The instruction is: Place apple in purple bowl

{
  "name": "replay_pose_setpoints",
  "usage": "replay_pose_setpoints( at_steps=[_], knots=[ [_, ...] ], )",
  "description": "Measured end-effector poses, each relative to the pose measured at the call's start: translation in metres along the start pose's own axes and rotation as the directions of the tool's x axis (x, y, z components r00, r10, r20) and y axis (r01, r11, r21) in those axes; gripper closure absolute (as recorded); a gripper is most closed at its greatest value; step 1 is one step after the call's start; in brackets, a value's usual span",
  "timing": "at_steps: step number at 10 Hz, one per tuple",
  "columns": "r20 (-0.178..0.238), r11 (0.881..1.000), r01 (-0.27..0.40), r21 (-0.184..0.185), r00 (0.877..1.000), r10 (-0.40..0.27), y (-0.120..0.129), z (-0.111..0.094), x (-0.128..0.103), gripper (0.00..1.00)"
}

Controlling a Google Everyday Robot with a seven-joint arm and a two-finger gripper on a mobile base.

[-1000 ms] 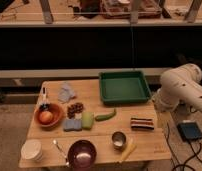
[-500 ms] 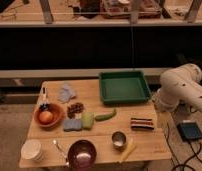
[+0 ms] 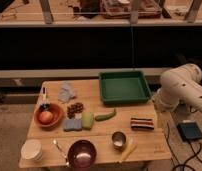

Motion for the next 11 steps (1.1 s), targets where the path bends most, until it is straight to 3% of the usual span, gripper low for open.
replay_pose_setpoints(
  at_steps=[2, 6, 9, 11],
  knots=[
    [0.016, 1.0, 0.024, -0.002, 1.0, -0.024, -0.007, -0.001, -0.01, 0.2],
    [0.102, 0.991, 0.133, -0.006, 0.986, -0.132, -0.023, -0.008, -0.093, 0.2],
    [0.189, 0.968, 0.25, -0.021, 0.952, -0.242, -0.019, -0.012, -0.173, 0.2],
    [0.278, 0.94, 0.34, -0.029, 0.906, -0.319, -0.009, -0.014, -0.223, 0.2]
  ],
)
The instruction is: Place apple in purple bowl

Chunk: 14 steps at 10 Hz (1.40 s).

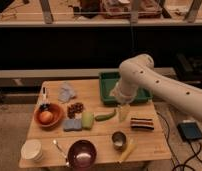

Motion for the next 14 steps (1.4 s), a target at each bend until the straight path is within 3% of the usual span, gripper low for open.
replay_pose_setpoints(
  at_steps=[2, 10, 11, 14],
  knots=[
    [0.075, 0.994, 0.105, -0.022, 0.992, -0.103, -0.003, 0.008, -0.042, 0.2],
    [0.084, 0.993, 0.116, -0.022, 0.99, -0.114, -0.003, 0.009, -0.046, 0.2],
    [0.09, 0.993, 0.121, -0.018, 0.989, -0.119, -0.004, 0.009, -0.047, 0.2],
    [0.178, 0.987, 0.149, 0.06, 0.971, -0.157, -0.027, 0.015, -0.072, 0.2]
  ],
)
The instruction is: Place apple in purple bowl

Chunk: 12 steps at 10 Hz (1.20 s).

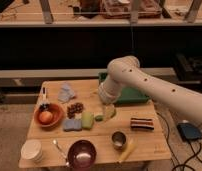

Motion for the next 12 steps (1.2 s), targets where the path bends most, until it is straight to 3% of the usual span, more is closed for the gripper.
replay_pose_setpoints(
  at_steps=[3, 7, 9, 12],
  knots=[
    [0.097, 0.995, 0.028, 0.097, 0.995, -0.037, -0.048, 0.031, -0.049, 0.2],
    [0.147, 0.98, 0.007, 0.2, 0.988, -0.037, -0.092, 0.063, -0.076, 0.2],
    [0.153, 0.976, -0.009, 0.218, 0.988, -0.025, -0.1, 0.073, -0.084, 0.2],
    [0.15, 0.975, -0.007, 0.22, 0.988, -0.026, -0.1, 0.072, -0.084, 0.2]
  ],
)
